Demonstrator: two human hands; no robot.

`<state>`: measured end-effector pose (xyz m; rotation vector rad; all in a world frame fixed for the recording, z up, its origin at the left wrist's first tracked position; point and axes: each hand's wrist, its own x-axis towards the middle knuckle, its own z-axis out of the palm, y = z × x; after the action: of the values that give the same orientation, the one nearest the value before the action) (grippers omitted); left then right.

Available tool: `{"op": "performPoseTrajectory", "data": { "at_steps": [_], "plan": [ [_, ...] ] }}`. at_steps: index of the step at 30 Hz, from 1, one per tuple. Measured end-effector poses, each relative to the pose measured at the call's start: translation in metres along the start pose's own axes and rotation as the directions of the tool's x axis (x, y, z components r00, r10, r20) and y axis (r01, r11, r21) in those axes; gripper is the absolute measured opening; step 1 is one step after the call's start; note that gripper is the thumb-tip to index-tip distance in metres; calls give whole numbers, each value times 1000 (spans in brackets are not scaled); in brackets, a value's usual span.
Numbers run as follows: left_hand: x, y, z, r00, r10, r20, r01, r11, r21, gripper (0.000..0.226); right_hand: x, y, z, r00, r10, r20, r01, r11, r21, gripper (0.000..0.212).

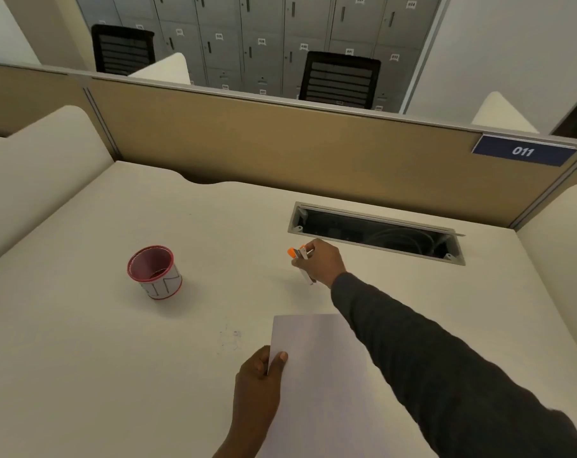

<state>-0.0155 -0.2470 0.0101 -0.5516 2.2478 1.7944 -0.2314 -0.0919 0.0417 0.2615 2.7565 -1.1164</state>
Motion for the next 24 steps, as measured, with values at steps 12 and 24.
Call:
{"op": "performPoseTrajectory", "data": {
  "at_steps": [12,24],
  "plan": [
    [15,-11,-14,992,-106,69,100,990,96,19,98,-25,91,947,312,-75,-310,950,34,54],
    [30,-14,-20,984,-119,134,94,979,182,34,143,-50,122,919,378,-108,-365,923,122,73]
  ]
}}
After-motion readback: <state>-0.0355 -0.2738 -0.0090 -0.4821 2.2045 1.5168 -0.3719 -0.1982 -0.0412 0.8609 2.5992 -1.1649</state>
